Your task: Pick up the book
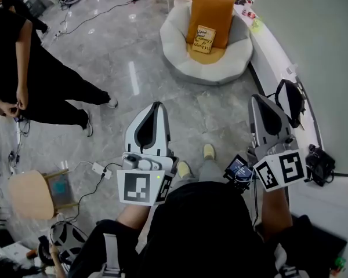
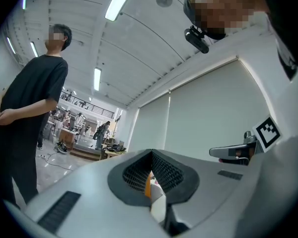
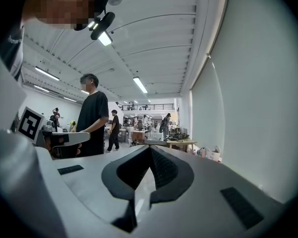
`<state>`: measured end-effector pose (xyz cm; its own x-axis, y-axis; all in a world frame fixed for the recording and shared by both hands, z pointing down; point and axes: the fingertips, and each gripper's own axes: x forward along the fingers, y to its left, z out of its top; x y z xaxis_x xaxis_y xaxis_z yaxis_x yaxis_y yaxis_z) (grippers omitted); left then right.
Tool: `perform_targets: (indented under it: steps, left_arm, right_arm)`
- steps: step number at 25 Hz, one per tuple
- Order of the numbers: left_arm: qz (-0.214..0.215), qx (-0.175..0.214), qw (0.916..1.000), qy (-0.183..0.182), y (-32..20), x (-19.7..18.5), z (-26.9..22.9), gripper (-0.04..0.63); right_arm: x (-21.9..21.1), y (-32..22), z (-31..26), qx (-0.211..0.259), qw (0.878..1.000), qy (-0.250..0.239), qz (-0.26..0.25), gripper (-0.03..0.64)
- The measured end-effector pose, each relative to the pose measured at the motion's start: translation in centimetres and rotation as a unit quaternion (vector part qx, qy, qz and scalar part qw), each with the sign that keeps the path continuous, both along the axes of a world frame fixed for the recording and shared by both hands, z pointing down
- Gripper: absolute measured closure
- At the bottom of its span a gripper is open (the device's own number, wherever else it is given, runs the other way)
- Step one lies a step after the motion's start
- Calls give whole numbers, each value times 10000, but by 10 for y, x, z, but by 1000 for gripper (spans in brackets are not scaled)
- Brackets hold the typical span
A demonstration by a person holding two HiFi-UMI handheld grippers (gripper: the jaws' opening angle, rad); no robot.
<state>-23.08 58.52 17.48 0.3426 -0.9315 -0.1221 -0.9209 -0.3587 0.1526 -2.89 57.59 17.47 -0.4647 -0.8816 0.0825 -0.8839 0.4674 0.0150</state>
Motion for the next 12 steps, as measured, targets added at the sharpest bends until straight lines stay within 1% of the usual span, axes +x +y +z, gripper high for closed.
perform_targets:
  steps: [8,12]
  left_arm:
    - [-2,83,10000,-20,-2,1,-10,584]
    - [-41,32,10000,-76,-23,9,-8,584]
  right_arm:
    - [7,-6,-23,192,9998,-2,-60,607]
    - [15,-31,-15,158,9998,-27,-87,607]
